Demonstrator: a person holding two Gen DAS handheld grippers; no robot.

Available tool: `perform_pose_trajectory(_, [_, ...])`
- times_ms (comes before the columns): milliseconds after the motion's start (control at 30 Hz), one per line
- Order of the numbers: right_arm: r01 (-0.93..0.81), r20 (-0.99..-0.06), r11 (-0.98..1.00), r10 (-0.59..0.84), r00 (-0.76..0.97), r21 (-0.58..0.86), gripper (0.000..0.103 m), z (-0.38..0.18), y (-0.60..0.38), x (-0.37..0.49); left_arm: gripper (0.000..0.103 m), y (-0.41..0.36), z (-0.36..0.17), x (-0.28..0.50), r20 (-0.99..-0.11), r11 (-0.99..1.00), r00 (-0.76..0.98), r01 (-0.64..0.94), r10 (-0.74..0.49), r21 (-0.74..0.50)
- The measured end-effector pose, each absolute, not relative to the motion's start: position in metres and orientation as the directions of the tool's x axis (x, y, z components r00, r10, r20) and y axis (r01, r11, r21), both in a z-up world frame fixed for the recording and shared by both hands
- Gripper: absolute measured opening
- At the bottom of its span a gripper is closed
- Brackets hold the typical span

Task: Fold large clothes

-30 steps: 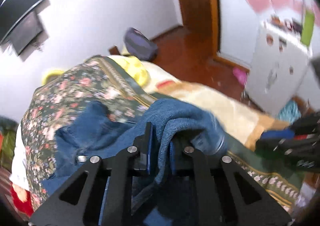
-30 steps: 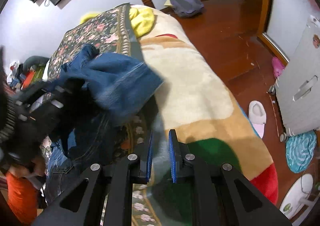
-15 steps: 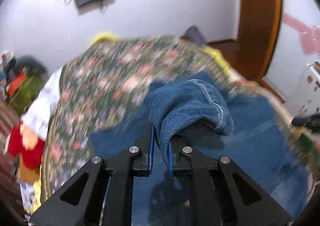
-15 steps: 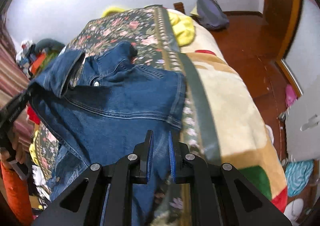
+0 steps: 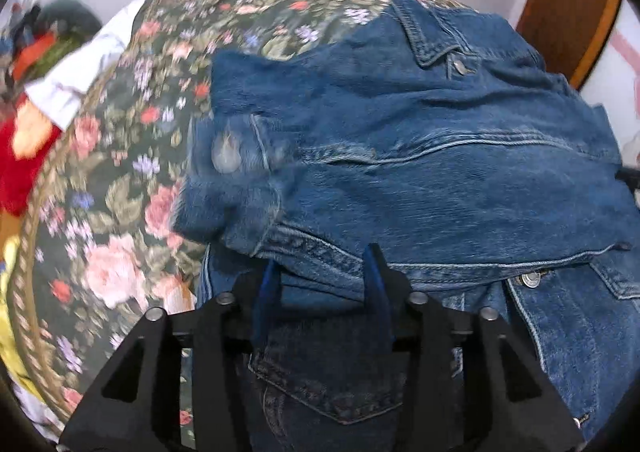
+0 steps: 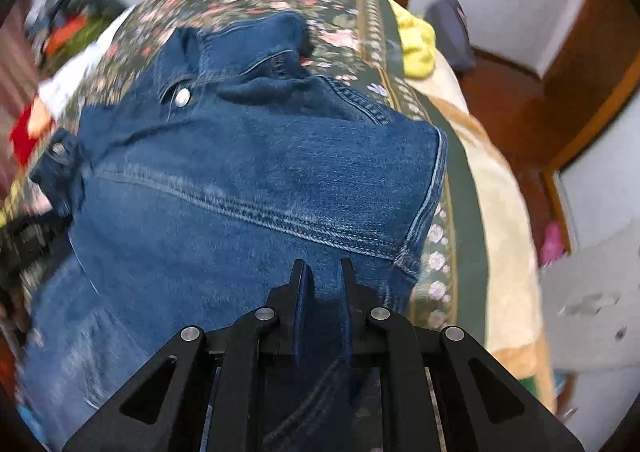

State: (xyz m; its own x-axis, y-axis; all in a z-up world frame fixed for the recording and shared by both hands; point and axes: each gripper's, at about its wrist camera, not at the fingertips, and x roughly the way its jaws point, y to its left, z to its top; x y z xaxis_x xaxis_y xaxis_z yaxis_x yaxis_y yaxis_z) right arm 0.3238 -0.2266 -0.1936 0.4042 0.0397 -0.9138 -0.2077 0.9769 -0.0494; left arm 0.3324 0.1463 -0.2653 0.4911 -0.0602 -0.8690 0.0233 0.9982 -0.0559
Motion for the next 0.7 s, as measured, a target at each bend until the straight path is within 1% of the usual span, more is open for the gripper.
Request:
perform_pose_trajectory(33, [-0.214, -0.913, 0.975, 0.030, 0.407, -0.064, 0.010, -0.194, -0.227, 0.323, 0.049, 0.153, -0.268, 0.331, -0.870, 0.996, 0.486, 0.007, -0.084, -0.092])
perform_pose_trajectory(67, [-0.210, -0.913, 0.975, 0.026, 0.407, -0.066, 0.010, -0.195, -0.229, 0.322, 0.054, 0.156, -0.269, 0.330, -0.870, 0.995, 0.485, -0.004, -0.088, -0.103])
perform_pose_trajectory(100, [-0.205, -0.914, 0.977, 0.029, 0.405, -0.060, 0.010, -0.195, -0.232, 0.321, 0.056, 0.160, -0.270, 0.327, -0.871, 0.994, 0.484, -0.016, -0.086, -0.108])
perform_pose_trajectory(200, [-0.194, -0.915, 0.979, 0.026, 0.402, -0.057, 0.010, -0.194, -0.237, 0.319, 0.056, 0.170, -0.278, 0.320, -0.887, 0.996, 0.459, -0.053, -0.043, -0.075])
perform_pose_trajectory(300, [-0.201, -0.912, 0.975, 0.001, 0.411, -0.090, 0.010, -0.193, -0.238, 0.312, 0.055, 0.177, -0.280, 0.304, -0.889, 0.994, 0.453, -0.043, -0.074, -0.104])
perform_pose_trajectory(400, [-0.217, -0.906, 0.967, -0.032, 0.422, -0.136, 0.010, -0.193, -0.235, 0.303, 0.055, 0.172, -0.276, 0.288, -0.895, 1.000, 0.446, -0.027, 0.003, -0.010])
perform_pose_trajectory(433, [-0.213, -0.905, 0.964, -0.056, 0.422, -0.159, 0.010, -0.194, -0.235, 0.301, 0.055, 0.173, -0.275, 0.286, -0.895, 1.000, 0.446, -0.021, 0.007, -0.003])
perform_pose_trajectory(467, [-0.208, -0.904, 0.962, -0.077, 0.421, -0.179, 0.011, -0.195, -0.237, 0.298, 0.055, 0.174, -0.273, 0.281, -0.893, 1.000, 0.449, -0.017, 0.002, -0.006])
perform_pose_trajectory(600, [-0.179, -0.917, 0.971, -0.077, 0.391, -0.158, 0.011, -0.196, -0.251, 0.292, 0.056, 0.184, -0.261, 0.269, -0.890, 0.998, 0.455, -0.047, -0.008, -0.033])
perform_pose_trajectory(700, [-0.133, -0.934, 0.971, -0.144, 0.327, -0.196, 0.011, -0.210, -0.268, 0.291, 0.059, 0.193, -0.247, 0.269, -0.877, 0.996, 0.480, -0.083, 0.012, -0.032])
